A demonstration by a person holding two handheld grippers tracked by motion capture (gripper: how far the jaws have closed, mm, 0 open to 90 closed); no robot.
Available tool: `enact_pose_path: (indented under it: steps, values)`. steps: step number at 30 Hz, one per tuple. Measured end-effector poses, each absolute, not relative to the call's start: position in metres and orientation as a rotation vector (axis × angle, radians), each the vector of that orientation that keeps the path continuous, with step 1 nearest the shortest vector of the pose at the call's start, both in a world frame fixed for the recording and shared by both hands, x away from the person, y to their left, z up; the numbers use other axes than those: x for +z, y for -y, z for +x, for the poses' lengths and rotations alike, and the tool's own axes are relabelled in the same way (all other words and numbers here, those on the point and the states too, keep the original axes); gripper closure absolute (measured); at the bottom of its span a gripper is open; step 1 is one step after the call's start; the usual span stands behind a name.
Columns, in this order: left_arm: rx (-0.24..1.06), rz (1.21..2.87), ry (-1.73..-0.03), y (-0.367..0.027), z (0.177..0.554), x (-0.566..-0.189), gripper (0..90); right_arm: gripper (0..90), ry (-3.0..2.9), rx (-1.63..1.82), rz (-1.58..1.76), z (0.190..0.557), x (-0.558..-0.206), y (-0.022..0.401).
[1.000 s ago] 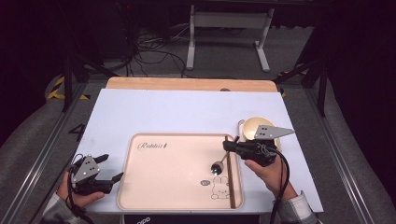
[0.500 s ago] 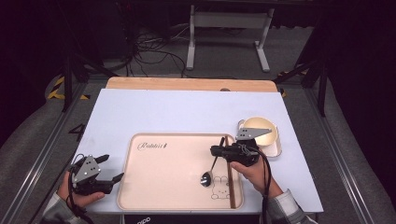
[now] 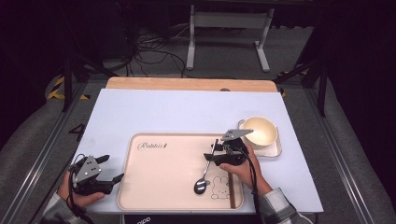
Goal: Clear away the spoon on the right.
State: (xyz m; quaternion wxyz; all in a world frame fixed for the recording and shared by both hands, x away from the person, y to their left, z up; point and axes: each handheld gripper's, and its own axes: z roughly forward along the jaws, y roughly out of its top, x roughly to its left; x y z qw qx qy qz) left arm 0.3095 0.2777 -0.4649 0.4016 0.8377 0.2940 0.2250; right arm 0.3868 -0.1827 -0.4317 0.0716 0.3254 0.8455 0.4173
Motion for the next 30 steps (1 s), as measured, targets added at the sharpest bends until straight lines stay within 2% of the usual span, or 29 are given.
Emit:
enact_pose_path:
  steps: [4,8,10,12,15,18,21,30]
  values:
    - [0.566,2.12,-0.745,-0.277,0.31,-0.465,16.7,35.8,-2.509,1.182,1.016,0.391,-0.435,0.182]
    - [0.563,2.12,-0.747,-0.277,0.31,-0.466,16.7,33.1,-2.485,1.164,1.037,0.394,-0.437,0.185]
    - [0.563,2.124,-0.747,-0.277,0.31,-0.466,16.7,40.7,-2.478,1.187,1.032,0.393,-0.437,0.186]
    - [0.563,2.124,-0.746,-0.277,0.31,-0.466,16.7,57.0,-2.489,1.205,0.981,0.389,-0.436,0.185]
    - [0.564,2.124,-0.748,-0.277,0.31,-0.466,16.6,75.8,-2.527,1.244,0.88,0.381,-0.434,0.179]
    - [0.565,2.126,-0.744,-0.277,0.309,-0.465,16.7,86.4,-2.585,1.256,0.79,0.372,-0.433,0.17]
    - [0.564,2.126,-0.746,-0.277,0.309,-0.466,16.7,88.9,-2.642,1.255,0.718,0.363,-0.434,0.161]
    - [0.567,2.137,-0.741,-0.276,0.309,-0.466,16.7,88.1,-2.736,1.129,0.686,0.35,-0.452,0.153]
